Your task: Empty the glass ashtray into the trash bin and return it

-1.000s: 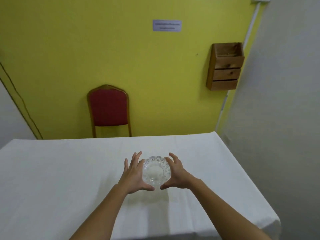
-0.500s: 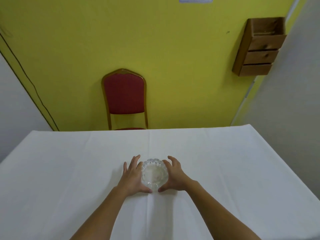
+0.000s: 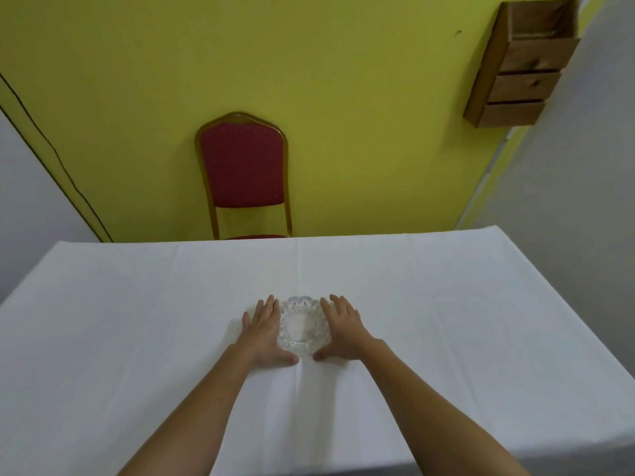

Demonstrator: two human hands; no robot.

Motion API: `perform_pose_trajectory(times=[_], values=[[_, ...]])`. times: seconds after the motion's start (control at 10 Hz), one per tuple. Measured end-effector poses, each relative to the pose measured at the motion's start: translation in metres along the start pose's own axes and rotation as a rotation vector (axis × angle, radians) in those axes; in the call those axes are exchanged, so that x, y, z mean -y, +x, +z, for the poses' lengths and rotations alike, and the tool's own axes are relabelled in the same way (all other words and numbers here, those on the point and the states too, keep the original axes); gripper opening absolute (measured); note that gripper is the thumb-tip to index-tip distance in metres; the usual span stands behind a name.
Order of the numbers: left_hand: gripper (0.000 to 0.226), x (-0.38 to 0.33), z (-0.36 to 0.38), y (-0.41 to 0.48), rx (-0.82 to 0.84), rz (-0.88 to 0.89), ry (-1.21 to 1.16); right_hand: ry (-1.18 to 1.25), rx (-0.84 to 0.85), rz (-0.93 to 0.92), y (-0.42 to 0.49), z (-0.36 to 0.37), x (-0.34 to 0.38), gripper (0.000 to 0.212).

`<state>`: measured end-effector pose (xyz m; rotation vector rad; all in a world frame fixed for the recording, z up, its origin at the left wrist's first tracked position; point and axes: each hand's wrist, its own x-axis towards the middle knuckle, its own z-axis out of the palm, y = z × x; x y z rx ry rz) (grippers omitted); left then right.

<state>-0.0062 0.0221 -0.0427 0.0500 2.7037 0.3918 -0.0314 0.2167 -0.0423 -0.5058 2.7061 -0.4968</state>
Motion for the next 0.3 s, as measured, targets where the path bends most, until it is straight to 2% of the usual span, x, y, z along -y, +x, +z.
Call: perform_pose_trajectory(times=[0.1, 0.2, 0.3], values=[[0.126, -0.006, -0.014, -0.003, 0.055, 0.0, 0.004, -0.04, 0.065, 0.02, -0.003, -0.004, -0.003, 0.112], [0.111, -0.013, -0.029, -0.011, 0.027, -0.029, 0.009, -0.069, 0.097, 0.04, -0.012, -0.019, 0.0, 0.095], [0.099, -0.017, -0.044, -0.016, -0.032, -0.042, 0.049, -0.095, 0.053, 0.071, -0.015, -0.038, 0.006, 0.08]])
